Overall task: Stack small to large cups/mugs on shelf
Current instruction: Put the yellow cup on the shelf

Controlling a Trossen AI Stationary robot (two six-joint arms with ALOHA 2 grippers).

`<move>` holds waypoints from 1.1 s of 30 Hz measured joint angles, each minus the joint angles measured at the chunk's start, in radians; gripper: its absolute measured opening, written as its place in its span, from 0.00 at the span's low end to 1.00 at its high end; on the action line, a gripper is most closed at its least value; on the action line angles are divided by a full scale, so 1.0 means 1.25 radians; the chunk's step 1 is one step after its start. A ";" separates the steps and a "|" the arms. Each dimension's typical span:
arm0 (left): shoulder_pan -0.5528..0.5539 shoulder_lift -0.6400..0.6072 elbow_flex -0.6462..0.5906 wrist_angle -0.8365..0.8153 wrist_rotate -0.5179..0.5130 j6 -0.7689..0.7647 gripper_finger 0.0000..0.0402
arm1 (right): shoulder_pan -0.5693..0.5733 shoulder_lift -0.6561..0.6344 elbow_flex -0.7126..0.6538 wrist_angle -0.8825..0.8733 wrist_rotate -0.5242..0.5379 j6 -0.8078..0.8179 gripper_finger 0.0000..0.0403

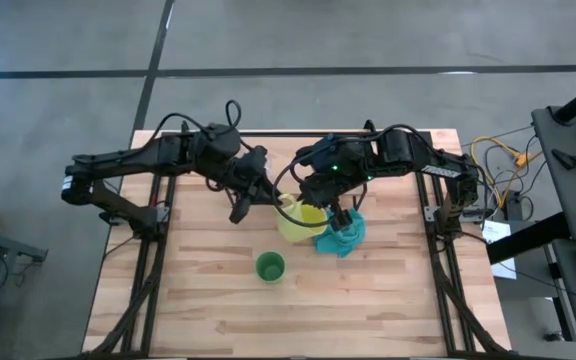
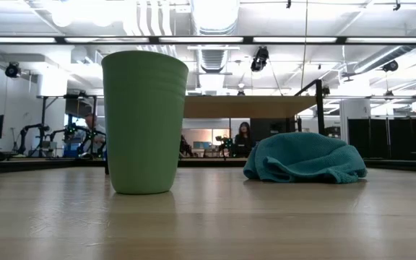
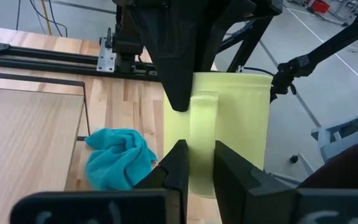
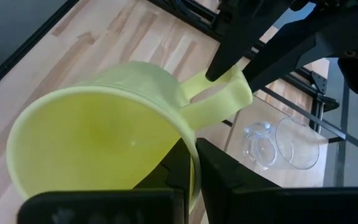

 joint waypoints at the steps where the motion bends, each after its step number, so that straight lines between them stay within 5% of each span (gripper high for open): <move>1: 0.000 0.000 -0.001 0.001 0.000 0.000 0.07 | 0.000 0.000 0.000 -0.003 0.000 0.001 0.05; 33: 0.027 0.039 -0.004 0.019 -0.056 0.017 0.04 | -0.001 -0.004 0.000 -0.050 0.099 0.047 0.10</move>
